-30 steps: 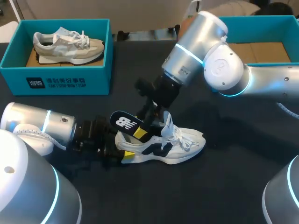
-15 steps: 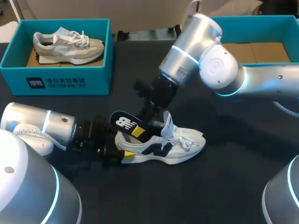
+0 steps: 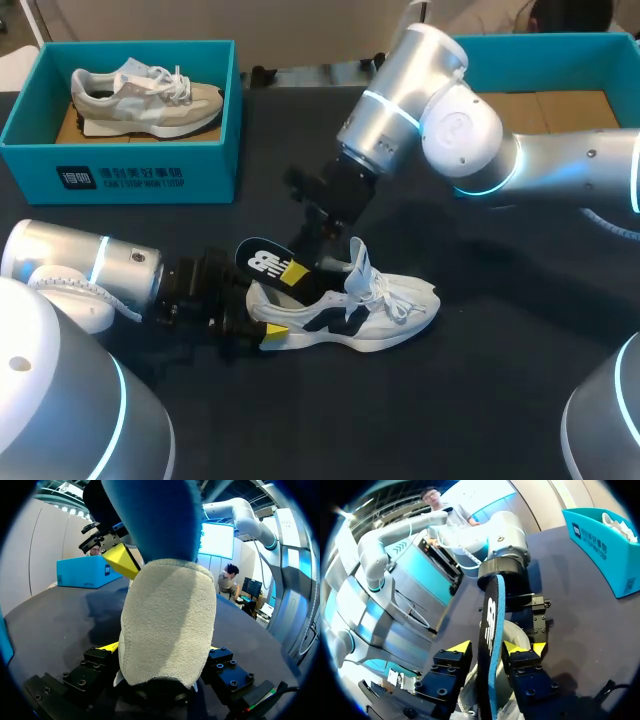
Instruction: Take the shoe out of the shoebox, open the shoe tongue, remove and reinsert the insole, then place the shoe into the shoebox
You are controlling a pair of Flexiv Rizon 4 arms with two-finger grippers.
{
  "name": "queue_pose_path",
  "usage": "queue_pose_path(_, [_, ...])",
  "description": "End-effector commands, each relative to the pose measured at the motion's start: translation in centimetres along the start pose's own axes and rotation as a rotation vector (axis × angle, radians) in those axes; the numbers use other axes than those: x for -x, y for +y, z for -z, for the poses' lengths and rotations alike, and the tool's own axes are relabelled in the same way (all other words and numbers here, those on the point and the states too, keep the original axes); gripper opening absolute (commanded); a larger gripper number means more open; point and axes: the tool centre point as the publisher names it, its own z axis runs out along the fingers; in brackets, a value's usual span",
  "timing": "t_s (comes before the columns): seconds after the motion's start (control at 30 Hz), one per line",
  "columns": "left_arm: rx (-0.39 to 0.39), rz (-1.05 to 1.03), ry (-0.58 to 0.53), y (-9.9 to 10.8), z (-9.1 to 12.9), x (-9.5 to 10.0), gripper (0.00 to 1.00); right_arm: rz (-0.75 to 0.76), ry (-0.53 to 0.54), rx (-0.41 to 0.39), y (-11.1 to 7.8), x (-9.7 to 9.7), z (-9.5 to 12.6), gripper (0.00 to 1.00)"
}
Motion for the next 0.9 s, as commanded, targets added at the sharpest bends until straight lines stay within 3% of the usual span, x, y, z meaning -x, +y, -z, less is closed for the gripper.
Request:
queue_pose_path(0.03, [0.003, 0.000, -0.001, 0.3, -0.1, 0.1, 0.00, 0.003, 0.013, -0.004, 0.2, 0.6, -0.2, 0.22])
queue_pose_path(0.07, [0.003, 0.000, -0.001, 0.3, -0.1, 0.1, 0.00, 0.004, 0.014, -0.004, 0.2, 0.6, -0.2, 0.20])
queue_pose_path(0.1, [0.003, 0.000, -0.001, 0.3, -0.1, 0.1, 0.00, 0.005, 0.016, -0.005, 0.1, 0.6, -0.2, 0.10])
queue_pose_path(0.2, [0.003, 0.000, -0.001, 0.3, -0.1, 0.1, 0.00, 0.004, 0.017, -0.005, 0.0, 0.6, -0.1, 0.00])
queue_pose_path(0.6, [0.003, 0.000, -0.001, 0.3, -0.1, 0.1, 0.00, 0.047, -0.028, 0.022, 1.6, -0.4, 1.1, 0.00])
queue_pose_path(0.9, [0.003, 0.000, -0.001, 0.3, -0.1, 0.1, 0.00, 0.063, -0.214, 0.116, 5.8, -1.0, 3.6, 0.00])
